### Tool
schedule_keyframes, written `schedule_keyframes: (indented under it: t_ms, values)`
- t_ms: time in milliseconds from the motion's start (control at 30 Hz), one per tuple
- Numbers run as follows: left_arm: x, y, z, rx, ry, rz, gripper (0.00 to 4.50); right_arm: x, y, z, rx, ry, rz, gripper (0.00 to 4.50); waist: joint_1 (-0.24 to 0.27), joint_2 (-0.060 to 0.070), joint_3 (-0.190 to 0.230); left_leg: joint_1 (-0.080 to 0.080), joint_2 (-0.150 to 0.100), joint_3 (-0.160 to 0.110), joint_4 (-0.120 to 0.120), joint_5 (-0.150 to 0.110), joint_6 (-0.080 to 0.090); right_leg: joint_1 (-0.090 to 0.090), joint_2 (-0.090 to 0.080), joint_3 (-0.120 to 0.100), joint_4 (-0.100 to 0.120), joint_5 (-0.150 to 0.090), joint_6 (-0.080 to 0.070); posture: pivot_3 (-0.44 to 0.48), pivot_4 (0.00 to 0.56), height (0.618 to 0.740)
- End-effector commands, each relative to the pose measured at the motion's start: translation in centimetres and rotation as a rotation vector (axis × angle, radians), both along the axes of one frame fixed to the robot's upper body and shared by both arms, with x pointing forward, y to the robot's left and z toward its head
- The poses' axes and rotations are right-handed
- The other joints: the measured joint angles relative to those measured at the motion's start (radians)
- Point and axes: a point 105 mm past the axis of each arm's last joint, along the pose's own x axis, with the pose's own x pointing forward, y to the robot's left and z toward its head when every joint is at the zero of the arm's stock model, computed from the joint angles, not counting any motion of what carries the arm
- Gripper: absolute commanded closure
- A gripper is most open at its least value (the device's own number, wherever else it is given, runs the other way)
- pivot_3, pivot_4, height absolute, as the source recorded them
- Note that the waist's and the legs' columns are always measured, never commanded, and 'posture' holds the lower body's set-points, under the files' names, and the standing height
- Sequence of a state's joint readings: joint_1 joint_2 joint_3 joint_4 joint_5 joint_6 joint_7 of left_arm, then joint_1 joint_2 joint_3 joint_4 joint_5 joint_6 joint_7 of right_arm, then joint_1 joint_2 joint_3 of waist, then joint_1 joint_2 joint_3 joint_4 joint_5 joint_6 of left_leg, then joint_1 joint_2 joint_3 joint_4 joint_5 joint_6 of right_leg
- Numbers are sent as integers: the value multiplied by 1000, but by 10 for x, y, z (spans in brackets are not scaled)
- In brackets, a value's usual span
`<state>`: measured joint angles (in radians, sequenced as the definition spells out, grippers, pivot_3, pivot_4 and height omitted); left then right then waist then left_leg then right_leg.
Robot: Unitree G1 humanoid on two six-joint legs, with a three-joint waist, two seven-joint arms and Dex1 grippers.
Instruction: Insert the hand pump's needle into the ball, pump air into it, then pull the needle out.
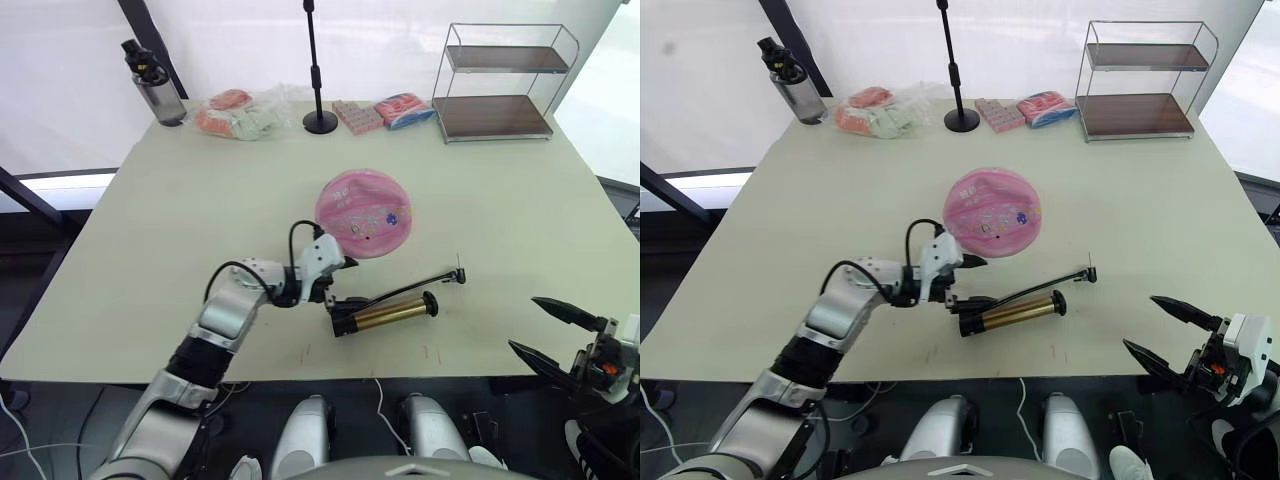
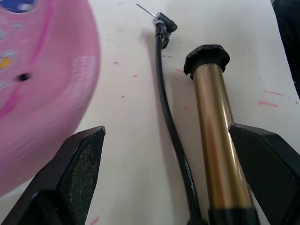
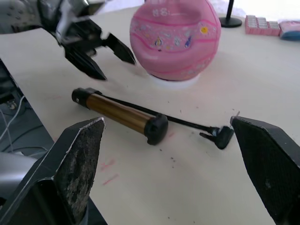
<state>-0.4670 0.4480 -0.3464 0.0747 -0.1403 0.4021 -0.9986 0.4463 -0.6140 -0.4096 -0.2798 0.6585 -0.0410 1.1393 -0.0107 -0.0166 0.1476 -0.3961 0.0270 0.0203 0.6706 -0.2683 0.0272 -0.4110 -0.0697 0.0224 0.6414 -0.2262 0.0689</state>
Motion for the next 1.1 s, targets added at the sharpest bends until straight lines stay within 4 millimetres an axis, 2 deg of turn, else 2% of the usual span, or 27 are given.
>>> schedule_keyframes:
  t_ms: [33,267,433,667,800,1000,1067,1100]
  values:
    - [7,-16,2,21,-17,15,51,-2,2,11,1,-40,7,0,0,0,0,0,0,0,0,0,0,0,0,0,0,0,0,0,150,740]
    - [17,-49,-1,25,-22,68,51,-3,3,8,-10,-43,13,0,10,0,0,0,-1,0,0,0,0,0,0,0,0,0,0,0,150,740]
    - [18,-65,-13,59,-14,84,51,-2,2,7,-14,-48,11,0,16,0,0,-1,-1,0,0,0,0,0,0,0,-1,0,0,0,150,740]
    - [28,-76,-21,117,-50,97,51,-1,0,5,-22,-52,6,0,18,0,0,-1,-1,-1,0,0,0,0,0,0,-1,0,0,0,150,740]
    - [23,-84,-30,129,-20,83,51,-1,0,5,-23,-55,3,0,22,0,0,-1,-1,-1,0,0,0,0,0,0,-1,0,0,0,150,740]
    - [17,-86,-48,204,-7,29,51,-1,-3,4,-30,-54,-7,0,24,0,0,-1,-1,-1,0,0,0,0,0,0,-1,0,0,0,150,740]
    - [15,-87,-51,207,4,21,552,-1,-4,3,-34,-52,-12,0,24,0,0,-1,-1,-1,0,0,0,0,0,0,-1,0,0,0,150,740]
    - [14,-89,-52,205,12,14,623,-2,-4,3,-34,-51,-14,0,24,0,0,-1,-1,-1,0,0,0,0,0,0,-1,0,0,0,150,740]
